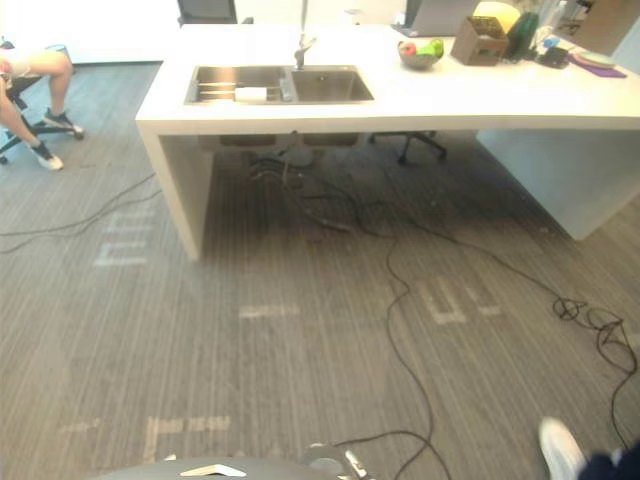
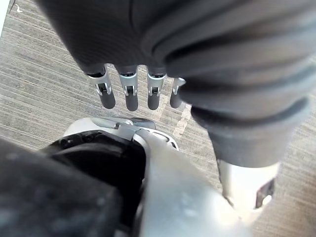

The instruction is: Walk over to the sink, pick up the cup, carry it to the dishwasher, place the cup inside the dishwasher, then close the dishwasher door

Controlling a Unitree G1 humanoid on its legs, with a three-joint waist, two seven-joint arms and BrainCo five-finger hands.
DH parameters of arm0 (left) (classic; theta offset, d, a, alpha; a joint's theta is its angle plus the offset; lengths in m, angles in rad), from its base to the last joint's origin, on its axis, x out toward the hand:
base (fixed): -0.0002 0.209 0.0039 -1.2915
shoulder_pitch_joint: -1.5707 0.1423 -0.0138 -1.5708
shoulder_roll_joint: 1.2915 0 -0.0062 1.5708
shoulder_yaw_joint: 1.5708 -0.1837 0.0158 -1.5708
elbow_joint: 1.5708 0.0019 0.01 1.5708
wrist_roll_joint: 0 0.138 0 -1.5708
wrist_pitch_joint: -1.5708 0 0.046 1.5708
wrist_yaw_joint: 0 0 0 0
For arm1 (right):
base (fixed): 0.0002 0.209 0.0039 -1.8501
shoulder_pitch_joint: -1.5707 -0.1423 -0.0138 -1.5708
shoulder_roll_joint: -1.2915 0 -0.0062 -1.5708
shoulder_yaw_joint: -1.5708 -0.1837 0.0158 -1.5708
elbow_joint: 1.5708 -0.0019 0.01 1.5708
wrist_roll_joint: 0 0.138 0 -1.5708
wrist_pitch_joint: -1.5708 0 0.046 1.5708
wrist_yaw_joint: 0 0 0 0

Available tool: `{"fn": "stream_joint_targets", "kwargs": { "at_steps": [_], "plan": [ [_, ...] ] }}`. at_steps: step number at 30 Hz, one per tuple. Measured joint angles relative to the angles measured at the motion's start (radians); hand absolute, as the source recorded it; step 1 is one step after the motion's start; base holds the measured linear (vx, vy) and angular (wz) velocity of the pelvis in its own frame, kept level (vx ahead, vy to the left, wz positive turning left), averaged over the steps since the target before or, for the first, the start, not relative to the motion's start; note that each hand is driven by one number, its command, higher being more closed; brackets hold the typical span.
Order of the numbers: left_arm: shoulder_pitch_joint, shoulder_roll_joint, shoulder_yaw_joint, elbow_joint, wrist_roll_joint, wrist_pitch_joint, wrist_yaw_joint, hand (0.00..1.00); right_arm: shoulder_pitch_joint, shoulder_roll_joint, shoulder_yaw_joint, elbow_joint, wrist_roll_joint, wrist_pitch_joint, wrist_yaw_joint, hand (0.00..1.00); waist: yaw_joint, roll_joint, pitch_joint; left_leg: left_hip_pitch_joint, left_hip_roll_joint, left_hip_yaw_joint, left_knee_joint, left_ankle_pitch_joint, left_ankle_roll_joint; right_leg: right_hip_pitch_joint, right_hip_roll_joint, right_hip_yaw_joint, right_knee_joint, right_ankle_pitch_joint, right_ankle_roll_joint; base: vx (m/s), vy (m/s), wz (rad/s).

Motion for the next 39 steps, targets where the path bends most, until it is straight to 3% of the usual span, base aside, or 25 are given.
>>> {"fn": "stream_joint_targets", "kwargs": {
  "at_steps": [1, 4, 8, 10, 12, 14, 15, 18, 19, 20, 21, 22, 23, 24, 26, 28, 29, 30, 31, 32, 33, 35, 37, 38, 39],
  "plan": [
    [0.007, 0.000, 0.020, 0.000, -0.031, -0.009, 0.001, 0.00, 0.012, 0.010, -0.014, 0.000, -0.013, 0.000, 0.001, 0.00, -0.005, 0.000, 0.011, 0.029, -0.001, -0.001, 0.000, -0.009, 0.007, -0.051, -0.013, 0.025, 0.133, 0.004, -0.012, 0.07, 0.027, 0.00],
    [-0.003, -0.004, 0.058, -0.011, -0.085, -0.037, 0.032, 0.00, 0.064, 0.037, -0.032, -0.006, -0.017, -0.003, 0.004, 0.00, -0.015, -0.016, 0.014, 0.079, 0.009, -0.010, 0.000, -0.033, 0.012, -0.121, -0.027, 0.043, 0.239, -0.059, -0.006, 0.13, -0.022, 0.10],
    [-0.024, 0.005, 0.012, -0.127, -0.089, -0.044, 0.126, 0.00, 0.094, 0.058, -0.008, -0.058, -0.015, -0.052, 0.009, 0.00, -0.039, -0.016, 0.039, 0.052, 0.055, -0.010, 0.081, -0.094, -0.017, -0.238, -0.028, -0.013, 0.097, -0.023, -0.007, 0.22, -0.106, -0.02],
    [-0.067, -0.030, -0.006, -0.407, -0.165, -0.083, 0.134, 0.00, 0.124, 0.086, 0.019, -0.085, -0.004, -0.090, 0.009, 0.00, -0.026, -0.026, 0.080, 0.033, 0.072, -0.035, 0.148, -0.149, -0.048, -0.248, -0.038, -0.003, -0.095, 0.058, 0.005, 0.27, -0.221, 0.29],
    [-0.143, -0.091, -0.011, -0.579, -0.195, -0.126, 0.135, 0.00, 0.125, 0.108, 0.018, -0.085, 0.009, -0.095, 0.012, 0.00, -0.021, -0.045, 0.079, 0.037, 0.076, -0.083, 0.176, -0.186, -0.079, -0.234, -0.071, 0.027, -0.120, 0.082, -0.013, 0.38, -0.344, 0.74],
    [-0.191, -0.133, -0.055, -0.711, -0.192, -0.141, 0.102, 0.00, 0.129, 0.112, 0.016, -0.087, 0.045, -0.113, 0.019, 0.00, -0.031, -0.055, 0.066, 0.034, 0.088, -0.145, 0.223, -0.237, -0.118, -0.190, -0.111, 0.042, -0.068, 0.029, -0.022, 0.47, -0.441, 0.89],
    [-0.183, -0.159, -0.070, -0.770, -0.186, -0.143, 0.076, 0.00, 0.140, 0.093, 0.016, -0.092, 0.058, -0.115, 0.019, 0.00, -0.041, -0.025, 0.045, 0.038, 0.125, -0.161, 0.245, -0.271, -0.151, -0.206, -0.106, -0.007, 0.015, 0.011, -0.040, 0.52, -0.378, 0.56],
    [-0.146, -0.181, -0.104, -0.782, -0.131, -0.139, 0.050, 0.00, 0.136, 0.038, -0.008, -0.111, 0.098, -0.108, -0.044, 0.00, -0.047, 0.051, 0.009, -0.026, 0.203, -0.194, 0.558, -0.339, -0.174, -0.205, -0.083, -0.065, 0.205, -0.199, -0.066, 0.56, -0.312, 0.36],
    [-0.124, -0.182, -0.104, -0.776, -0.129, -0.139, 0.049, 0.00, 0.128, 0.032, -0.020, -0.101, 0.118, -0.105, -0.051, 0.00, -0.049, 0.061, 0.004, -0.068, 0.223, -0.215, 0.688, -0.308, -0.172, -0.173, -0.074, -0.079, 0.233, -0.250, -0.075, 0.68, -0.369, 0.40],
    [-0.088, -0.180, -0.104, -0.776, -0.122, -0.142, 0.036, 0.00, 0.112, 0.021, -0.034, -0.074, 0.151, -0.102, -0.065, 0.00, -0.047, 0.077, -0.006, -0.154, 0.265, -0.271, 0.910, -0.160, -0.195, -0.095, -0.048, -0.109, 0.223, -0.305, -0.083, 0.56, -0.313, 0.31],
    [-0.082, -0.179, -0.105, -0.776, -0.122, -0.145, 0.032, 0.00, 0.109, 0.016, -0.033, -0.069, 0.155, -0.101, -0.067, 0.00, -0.043, 0.081, -0.007, -0.179, 0.276, -0.278, 0.962, -0.120, -0.193, -0.075, -0.041, -0.112, 0.211, -0.309, -0.090, 0.51, -0.268, 0.17],
    [-0.065, -0.174, -0.111, -0.787, -0.120, -0.175, 0.024, 0.00, 0.091, -0.006, -0.016, -0.055, 0.160, -0.098, -0.067, 0.00, -0.029, 0.095, -0.002, -0.278, 0.307, -0.274, 1.174, -0.073, -0.152, -0.004, -0.005, -0.117, 0.158, -0.320, -0.102, 0.40, -0.170, -0.15],
    [-0.058, -0.165, -0.117, -0.796, -0.120, -0.198, 0.024, 0.00, 0.065, -0.020, -0.004, -0.040, 0.160, -0.099, -0.068, 0.00, -0.016, 0.097, -0.001, -0.350, 0.305, -0.259, 1.280, -0.112, -0.103, 0.047, 0.015, -0.114, 0.106, -0.320, -0.105, 0.52, -0.146, -0.28],
    [-0.058, -0.154, -0.119, -0.819, -0.118, -0.207, 0.027, 0.00, 0.045, -0.031, 0.011, -0.038, 0.159, -0.098, -0.067, 0.00, -0.007, 0.087, 0.003, -0.411, 0.276, -0.242, 1.317, -0.151, -0.091, 0.105, 0.024, -0.112, 0.042, -0.307, -0.105, 0.57, -0.092, -0.43],
    [-0.055, -0.139, -0.118, -0.913, -0.118, -0.235, 0.040, 0.00, 0.003, -0.048, 0.019, -0.040, 0.156, -0.097, -0.062, 0.00, 0.022, 0.058, 0.014, -0.490, 0.173, -0.193, 1.176, -0.217, -0.080, 0.211, 0.017, -0.087, -0.097, -0.260, -0.081, 0.59, -0.040, -0.62],
    [-0.053, -0.128, -0.106, -1.098, -0.117, -0.302, 0.069, 0.00, -0.049, -0.081, 0.051, -0.048, 0.139, -0.094, -0.038, 0.00, 0.061, 0.044, 0.028, -0.536, 0.040, -0.143, 0.723, -0.190, -0.050, 0.297, -0.001, -0.029, -0.194, -0.232, -0.055, 0.63, 0.037, -0.85],
    [-0.052, -0.127, -0.100, -1.140, -0.114, -0.314, 0.080, 0.00, -0.052, -0.087, 0.060, -0.053, 0.138, -0.091, -0.031, 0.00, 0.063, 0.047, 0.027, -0.535, 0.015, -0.144, 0.588, -0.136, -0.036, 0.314, -0.002, -0.023, -0.194, -0.238, -0.044, 0.67, 0.085, -0.69],
    [-0.032, -0.130, -0.095, -1.217, -0.108, -0.343, 0.105, 0.00, -0.042, -0.098, 0.071, -0.059, 0.126, -0.088, -0.027, 0.00, 0.075, 0.078, 0.018, -0.486, -0.008, -0.176, 0.275, 0.091, -0.011, 0.350, 0.029, 0.004, -0.182, -0.264, -0.007, 0.69, 0.145, -0.83],
    [-0.001, -0.125, -0.086, -1.301, -0.090, -0.382, 0.141, 0.00, -0.044, -0.099, 0.077, -0.051, 0.109, -0.090, -0.024, 0.00, 0.091, 0.124, 0.008, -0.455, 0.028, -0.197, 0.162, 0.297, 0.067, 0.394, 0.070, 0.034, -0.167, -0.323, 0.005, 0.64, 0.155, -0.43],
    [-0.024, -0.106, -0.072, -1.299, -0.082, -0.392, 0.158, 0.00, -0.054, -0.071, 0.078, -0.044, 0.106, -0.087, -0.031, 0.00, 0.070, 0.065, 0.009, -0.471, -0.021, -0.192, 0.188, 0.306, 0.055, 0.395, 0.053, 0.071, -0.187, -0.338, -0.018, 0.46, 0.086, -0.26],
    [-0.050, -0.113, -0.033, -1.350, -0.071, -0.410, 0.194, 0.00, -0.068, -0.055, 0.078, -0.038, 0.101, -0.068, -0.023, 0.00, 0.088, 0.060, 0.017, -0.491, -0.008, -0.191, 0.223, 0.242, 0.035, 0.379, 0.083, 0.075, -0.223, -0.317, -0.049, 0.35, 0.028, 0.24],
    [-0.061, -0.130, 0.028, -1.464, -0.016, -0.442, 0.270, 0.00, -0.062, -0.053, 0.041, 0.005, 0.102, -0.041, -0.031, 0.00, 0.108, 0.065, 0.030, -0.511, 0.000, -0.180, 0.379, 0.100, 0.035, 0.414, 0.079, 0.077, -0.199, -0.228, -0.009, 0.42, 0.089, 0.03],
    [-0.065, -0.128, 0.112, -1.624, 0.033, -0.456, 0.322, 0.00, -0.032, -0.055, -0.008, 0.041, 0.102, -0.021, -0.030, 0.00, 0.111, 0.045, 0.024, -0.452, -0.036, -0.176, 0.370, 0.049, 0.046, 0.364, 0.031, 0.081, 0.015, -0.182, 0.009, 0.30, 0.109, 0.25],
    [-0.080, -0.125, 0.162, -1.705, 0.067, -0.469, 0.348, 0.00, -0.017, -0.057, -0.036, 0.070, 0.102, -0.009, -0.027, 0.00, 0.110, 0.023, 0.012, -0.409, -0.074, -0.169, 0.305, 0.037, 0.030, 0.303, -0.013, 0.086, 0.147, -0.120, 0.046, 0.41, 0.083, 0.47],
    [-0.101, -0.113, 0.204, -1.777, 0.101, -0.474, 0.367, 0.00, 0.013, -0.050, -0.045, 0.090, 0.101, 0.004, -0.021, 0.00, 0.115, -0.012, 0.003, -0.394, -0.101, -0.187, 0.373, 0.004, 0.033, 0.240, -0.068, 0.109, 0.265, -0.039, 0.135, 0.50, 0.039, 0.41]
  ]
}}
